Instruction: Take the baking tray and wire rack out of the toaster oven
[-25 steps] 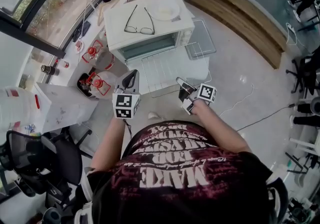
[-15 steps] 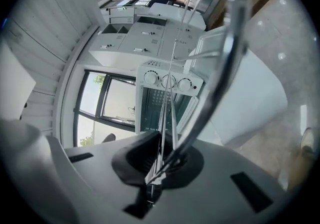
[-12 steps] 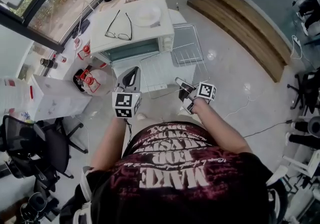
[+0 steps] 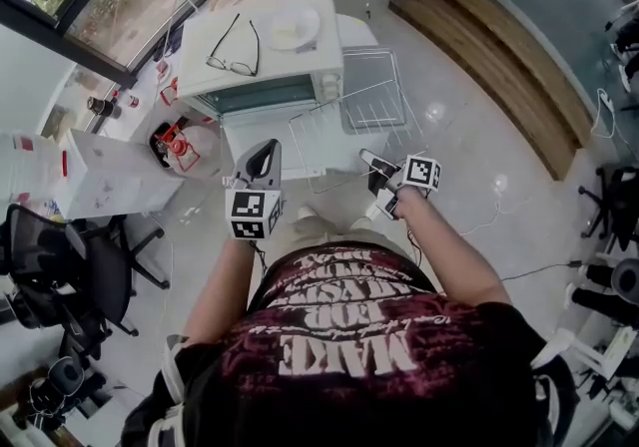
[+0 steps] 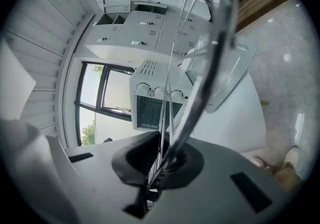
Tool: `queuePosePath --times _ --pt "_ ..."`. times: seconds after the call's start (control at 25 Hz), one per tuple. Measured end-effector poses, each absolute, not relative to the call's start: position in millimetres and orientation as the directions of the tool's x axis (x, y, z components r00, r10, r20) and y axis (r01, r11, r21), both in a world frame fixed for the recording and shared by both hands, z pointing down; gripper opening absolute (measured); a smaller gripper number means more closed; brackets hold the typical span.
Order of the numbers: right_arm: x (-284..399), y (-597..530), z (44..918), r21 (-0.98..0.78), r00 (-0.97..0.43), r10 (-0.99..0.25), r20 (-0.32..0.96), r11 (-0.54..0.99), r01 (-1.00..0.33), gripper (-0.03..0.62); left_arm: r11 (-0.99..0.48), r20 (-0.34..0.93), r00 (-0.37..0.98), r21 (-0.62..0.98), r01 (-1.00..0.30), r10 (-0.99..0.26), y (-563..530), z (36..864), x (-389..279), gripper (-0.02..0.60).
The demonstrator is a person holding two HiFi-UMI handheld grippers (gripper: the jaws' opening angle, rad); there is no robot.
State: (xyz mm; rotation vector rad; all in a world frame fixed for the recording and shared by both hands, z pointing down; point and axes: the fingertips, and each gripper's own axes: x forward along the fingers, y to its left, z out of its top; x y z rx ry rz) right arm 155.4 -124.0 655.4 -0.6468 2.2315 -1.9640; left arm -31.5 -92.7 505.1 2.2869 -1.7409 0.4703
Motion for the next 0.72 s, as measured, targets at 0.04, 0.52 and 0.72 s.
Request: queuePosePath --times 0.04,0.52,0.72 --pt "155 -127 655 -0.965 -0.903 -0.38 0.201 0.08 -0.248 0.005 -0.264 0.384 0.24 -0.008 -0.965 -0.891 -96 504 -36 0.006" --pt "152 -149 659 -0.943 -0.889 -0.383 0.25 0.113 -0.314 0.005 -0.377 0.35 0.355 0.004 -0.926 -0.867 -148 500 -36 0.006" --pt "166 -157 673 -0.94 -0.911 -0.303 0.281 0.106 -0.325 0.005 -0.371 0.36 0.343 -0.009 -0.929 -0.867 -169 502 -20 0.006"
